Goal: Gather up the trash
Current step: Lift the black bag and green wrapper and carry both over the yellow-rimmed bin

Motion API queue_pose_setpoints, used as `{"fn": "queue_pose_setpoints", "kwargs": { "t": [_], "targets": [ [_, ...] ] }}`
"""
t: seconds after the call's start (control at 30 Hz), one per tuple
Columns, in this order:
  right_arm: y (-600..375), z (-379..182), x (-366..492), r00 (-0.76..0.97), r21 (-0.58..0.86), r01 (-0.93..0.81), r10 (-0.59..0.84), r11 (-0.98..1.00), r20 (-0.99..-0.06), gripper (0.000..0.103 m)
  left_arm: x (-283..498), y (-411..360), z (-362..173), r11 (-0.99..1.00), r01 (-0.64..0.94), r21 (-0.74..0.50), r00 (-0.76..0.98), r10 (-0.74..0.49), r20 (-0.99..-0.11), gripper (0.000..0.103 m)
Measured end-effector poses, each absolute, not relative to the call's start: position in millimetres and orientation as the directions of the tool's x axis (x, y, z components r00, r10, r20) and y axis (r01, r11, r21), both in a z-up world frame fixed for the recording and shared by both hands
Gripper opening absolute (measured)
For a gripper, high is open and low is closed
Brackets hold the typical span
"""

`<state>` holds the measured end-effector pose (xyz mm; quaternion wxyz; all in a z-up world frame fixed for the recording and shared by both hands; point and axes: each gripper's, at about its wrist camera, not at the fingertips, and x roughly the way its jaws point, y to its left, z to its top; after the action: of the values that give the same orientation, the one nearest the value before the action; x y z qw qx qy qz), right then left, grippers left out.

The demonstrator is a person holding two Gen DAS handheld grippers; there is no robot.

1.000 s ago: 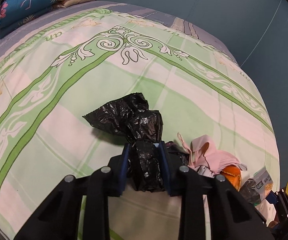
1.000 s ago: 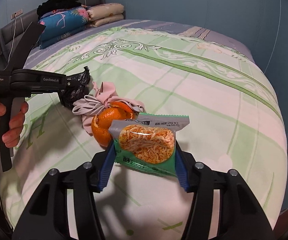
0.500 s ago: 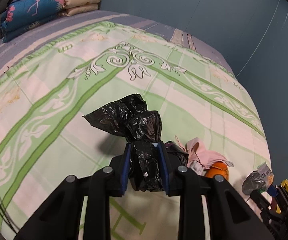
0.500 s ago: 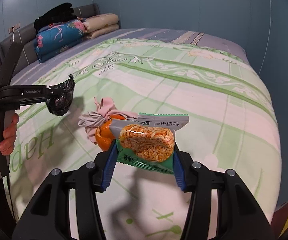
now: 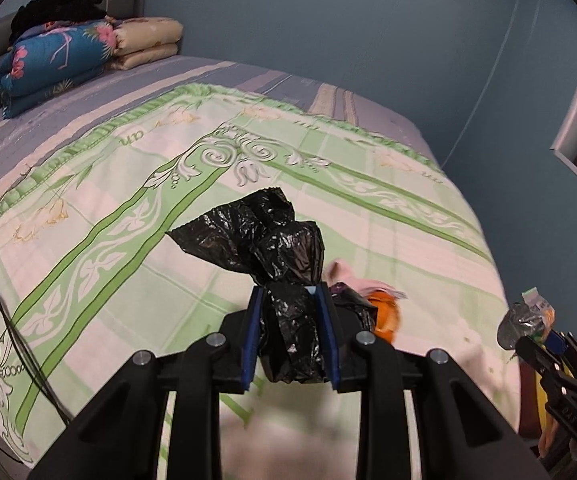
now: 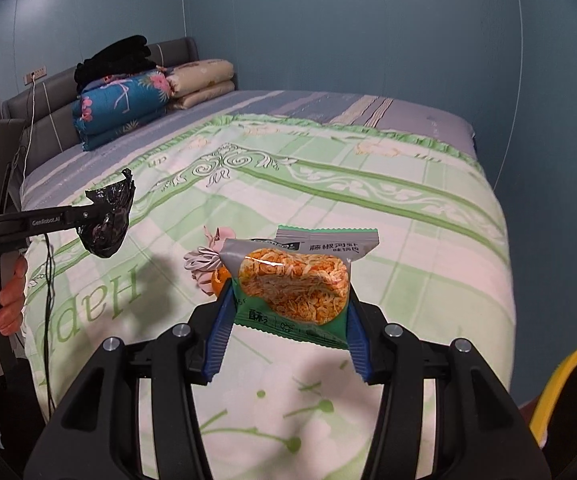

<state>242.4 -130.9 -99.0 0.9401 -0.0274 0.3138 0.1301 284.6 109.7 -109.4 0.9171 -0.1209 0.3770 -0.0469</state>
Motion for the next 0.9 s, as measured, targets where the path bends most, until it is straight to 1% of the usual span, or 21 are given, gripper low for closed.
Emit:
{"fn": "queue_pose_setpoints", "kwargs": {
  "t": [0.2, 0.4, 0.9],
  "targets": [
    [-145, -75, 211, 0.801, 0.031, -0.252, 0.226, 0.967, -0.555, 0.047, 254, 91, -86, 0.961, 0.038, -0.275, 0.726, -0.215, -0.653, 0.025],
    [-159, -57, 183, 0.831, 0.023, -0.244, 0.222, 0.969, -0.51, 0.047, 225, 66, -62, 0.964, 0.084, -0.254, 0.746, -0.229, -0.625, 0.025],
    [-197, -26, 138, 0.888, 0.002, -0.189, 0.171, 0.982, -0.427, 0.048, 175, 19, -19, 0.948, 0.226, -0.226, 0.763, -0.316, -0.564, 0.025]
  ]
}}
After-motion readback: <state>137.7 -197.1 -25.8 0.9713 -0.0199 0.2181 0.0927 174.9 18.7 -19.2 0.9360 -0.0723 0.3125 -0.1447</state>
